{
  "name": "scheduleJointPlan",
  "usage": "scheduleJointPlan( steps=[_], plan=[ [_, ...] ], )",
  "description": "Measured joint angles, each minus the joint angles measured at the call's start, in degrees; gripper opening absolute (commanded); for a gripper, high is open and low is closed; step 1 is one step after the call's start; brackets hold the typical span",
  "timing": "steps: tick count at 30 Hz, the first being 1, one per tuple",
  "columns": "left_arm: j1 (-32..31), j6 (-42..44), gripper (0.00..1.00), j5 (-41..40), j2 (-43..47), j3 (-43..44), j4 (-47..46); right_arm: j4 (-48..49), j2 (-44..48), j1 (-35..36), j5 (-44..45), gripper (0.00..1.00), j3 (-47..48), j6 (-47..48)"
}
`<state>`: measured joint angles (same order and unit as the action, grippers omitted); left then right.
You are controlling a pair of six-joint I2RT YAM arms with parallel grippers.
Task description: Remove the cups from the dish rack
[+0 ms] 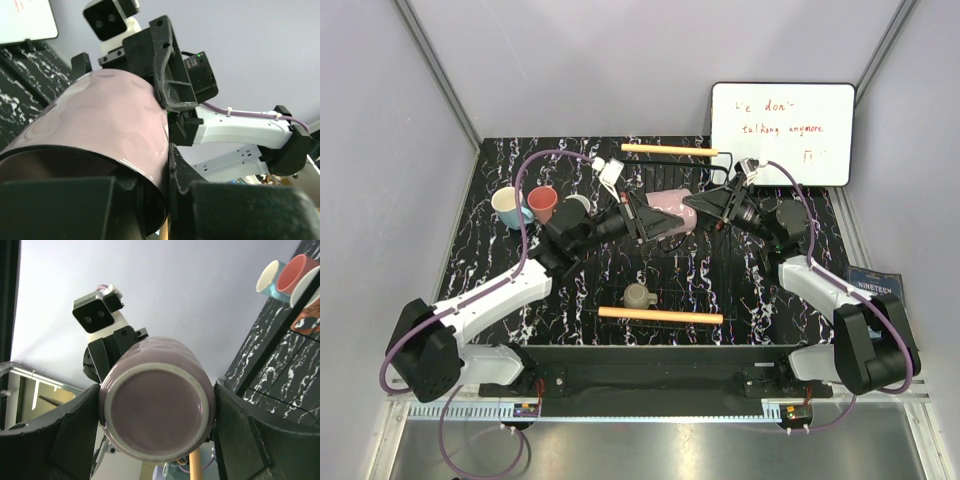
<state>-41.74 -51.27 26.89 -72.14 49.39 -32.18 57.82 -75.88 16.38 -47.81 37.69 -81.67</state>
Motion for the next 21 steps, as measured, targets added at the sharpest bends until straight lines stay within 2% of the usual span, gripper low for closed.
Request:
scheduleJointPlan(
  steps=[4, 7, 8, 11, 12, 15, 21],
  plan=[
    [-0.35, 0.85, 0.0, 0.33, 0.31, 0.66, 0.46, 1.36, 0.37, 0.04, 0.07, 0.0, -0.04, -0.81],
    [-0.5, 1.92, 0.0, -0.13, 1.29, 0.98, 3.43, -0.52, 1.25, 0.07, -0.17, 0.17, -0.17, 0.07],
    [-0.66, 2.45, 0.0, -0.42, 1.86, 1.11, 4.74, -1.62, 1.95, 0.13, -0.31, 0.3, -0.2, 0.83],
    [-1.49, 4.87, 0.0, -1.44, 4.28, 1.81, 9.4, -5.53, 5.01, 0.5, -0.85, 0.52, -0.2, 3.19],
    [-2.01, 6.4, 0.0, -2.01, 5.55, 2.32, 11.85, -7.02, 6.38, 0.79, -1.01, 0.66, -0.2, 4.24],
    [-3.15, 10.14, 0.0, -2.99, 8.24, 3.54, 17.4, -9.84, 9.16, 1.6, -1.36, 0.8, -0.11, 6.8],
    [-4.15, 15.15, 0.0, -4.85, 11.15, 4.68, 25.64, -14.23, 11.02, 2.78, -1.97, 0.86, 0.07, 11.65]
  ],
)
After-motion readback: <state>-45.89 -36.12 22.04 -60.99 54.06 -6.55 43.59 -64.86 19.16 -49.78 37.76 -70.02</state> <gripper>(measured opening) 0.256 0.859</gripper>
